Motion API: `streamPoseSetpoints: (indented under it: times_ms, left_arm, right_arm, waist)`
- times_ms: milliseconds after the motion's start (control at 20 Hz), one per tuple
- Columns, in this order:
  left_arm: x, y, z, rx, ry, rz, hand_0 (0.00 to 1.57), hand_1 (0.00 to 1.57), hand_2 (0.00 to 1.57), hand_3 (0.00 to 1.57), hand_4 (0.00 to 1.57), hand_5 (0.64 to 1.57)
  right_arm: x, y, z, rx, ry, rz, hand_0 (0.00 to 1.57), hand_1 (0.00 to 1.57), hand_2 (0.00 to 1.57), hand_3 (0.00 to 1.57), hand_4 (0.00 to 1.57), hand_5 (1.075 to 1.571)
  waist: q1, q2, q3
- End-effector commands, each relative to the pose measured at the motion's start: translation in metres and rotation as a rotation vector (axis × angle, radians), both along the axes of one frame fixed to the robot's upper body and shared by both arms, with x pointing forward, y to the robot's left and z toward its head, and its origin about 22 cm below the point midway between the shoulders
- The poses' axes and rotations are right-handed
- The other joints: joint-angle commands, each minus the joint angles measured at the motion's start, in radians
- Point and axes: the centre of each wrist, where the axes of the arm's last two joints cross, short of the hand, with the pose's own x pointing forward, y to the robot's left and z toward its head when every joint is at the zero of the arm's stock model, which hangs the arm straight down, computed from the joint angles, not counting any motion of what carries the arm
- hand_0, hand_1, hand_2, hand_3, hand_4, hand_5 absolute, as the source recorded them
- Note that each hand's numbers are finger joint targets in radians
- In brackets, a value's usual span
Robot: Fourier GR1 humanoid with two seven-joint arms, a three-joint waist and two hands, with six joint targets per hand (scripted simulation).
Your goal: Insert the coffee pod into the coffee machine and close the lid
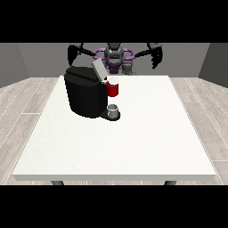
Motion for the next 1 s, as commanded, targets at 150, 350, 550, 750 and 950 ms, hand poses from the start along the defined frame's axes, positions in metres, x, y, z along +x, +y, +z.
streamPoseSetpoints:
  times_ms: [150,350,550,750,950]
  left_arm:
    - [-0.026,0.000,-0.022,-0.056,0.025,0.042,0.00,0.00,0.00,0.00,0.40,1.571]
    - [-0.026,-0.005,-0.015,-0.108,0.076,0.016,0.00,0.00,0.00,0.00,0.43,1.571]
    - [-0.012,-0.012,0.016,-0.121,-0.005,0.013,0.00,0.00,0.00,0.00,0.36,1.571]
    - [-0.020,-0.017,0.026,-0.112,-0.046,0.008,0.00,0.00,0.00,0.00,0.37,1.571]
    - [-0.021,-0.015,0.035,-0.103,-0.034,0.029,0.00,0.00,0.00,0.00,0.36,1.571]
  right_arm:
    - [0.021,0.009,0.038,-0.048,-0.122,0.134,0.00,0.00,0.00,0.00,0.15,1.571]
    - [0.038,-0.018,0.060,-0.100,-0.086,0.122,0.00,0.00,0.00,0.00,0.08,1.571]
    - [0.053,-0.012,0.067,-0.038,-0.123,0.083,0.00,0.00,0.00,0.00,0.00,1.571]
    - [0.060,-0.037,0.070,-0.013,-0.088,0.075,0.00,0.00,0.00,0.00,0.00,1.571]
    - [0.073,-0.022,0.084,0.114,-0.044,0.087,0.00,0.00,0.00,0.00,0.09,1.571]
  waist:
    - [0.050,-0.011,0.0005]
    - [0.086,-0.033,0.0007]
    - [0.106,0.067,0.0008]
    - [0.130,0.089,0.0009]
    - [0.108,0.091,0.0007]
